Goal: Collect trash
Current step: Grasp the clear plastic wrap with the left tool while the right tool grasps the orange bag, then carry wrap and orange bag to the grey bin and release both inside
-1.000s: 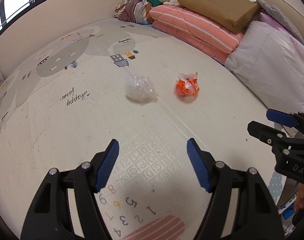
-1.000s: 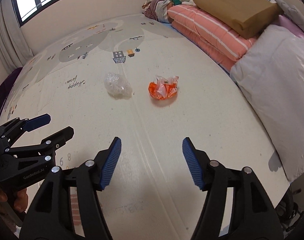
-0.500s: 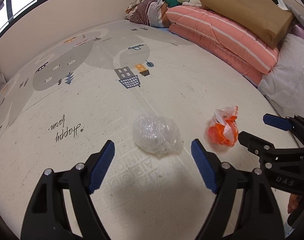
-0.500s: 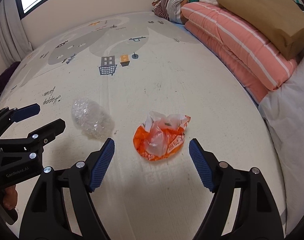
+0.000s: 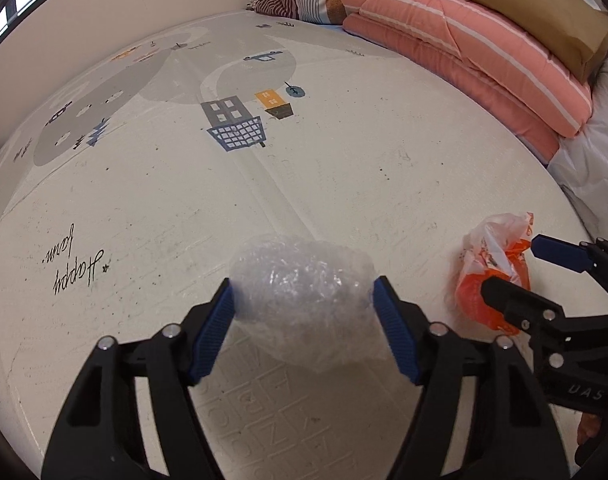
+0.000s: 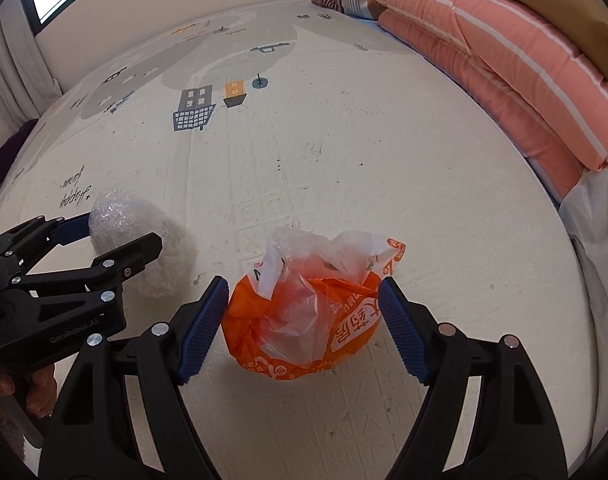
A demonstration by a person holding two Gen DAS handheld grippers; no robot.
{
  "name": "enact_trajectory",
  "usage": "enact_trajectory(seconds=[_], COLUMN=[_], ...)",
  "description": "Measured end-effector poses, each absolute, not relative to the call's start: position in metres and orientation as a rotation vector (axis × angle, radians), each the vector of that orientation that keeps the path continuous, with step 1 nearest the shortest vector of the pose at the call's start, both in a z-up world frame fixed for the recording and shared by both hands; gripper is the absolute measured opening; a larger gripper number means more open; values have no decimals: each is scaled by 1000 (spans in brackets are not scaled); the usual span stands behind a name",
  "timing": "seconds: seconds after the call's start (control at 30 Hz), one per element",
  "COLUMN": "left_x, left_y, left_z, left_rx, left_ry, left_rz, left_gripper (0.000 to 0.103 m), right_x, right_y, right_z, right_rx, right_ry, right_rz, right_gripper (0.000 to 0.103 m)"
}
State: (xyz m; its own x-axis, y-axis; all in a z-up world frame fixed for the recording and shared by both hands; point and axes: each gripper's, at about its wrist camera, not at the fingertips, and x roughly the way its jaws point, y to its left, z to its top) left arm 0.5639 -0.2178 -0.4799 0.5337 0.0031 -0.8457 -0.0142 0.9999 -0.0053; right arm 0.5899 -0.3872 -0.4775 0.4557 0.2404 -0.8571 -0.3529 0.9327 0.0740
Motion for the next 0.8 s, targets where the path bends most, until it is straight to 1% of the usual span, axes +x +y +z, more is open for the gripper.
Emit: enact_trajectory(seconds=[0.03,0.07,0.1,0.13,0.23,0.33,0.53,0.8], left_x=[564,564,564,563,559,550,524,464], left_y=[-219,-219,-219,-219,-221,-223,-219,-219], left_z=[-480,-479,-479,-477,-469,-458,-431,-397], left_rx=[-8,-7,-9,-14,-5,11,-11,20], left_ry=[1006,1002,1001,998,980,963,932,925], left_rz=[8,5,0,-9,-19,-25,-35,-54], left_gripper=[58,52,50,46,41,40,40,40], right_x=[591,591,591,591,588,584,563,496], right_y=[-386,-385,-384,-383,-383,-383,-385,-384], right_z=[-479,-480,-482,-483,-477,-469,-444,-407], right_rx=[-124,-124,-121,-115,-121,-116,-99,-47], right_ry=[1041,1047,1057,1065,1053,1044,1012,988], right_rz=[371,380,392,403,407,412,413,397], right_gripper=[72,68,51,46,34,30,30,30])
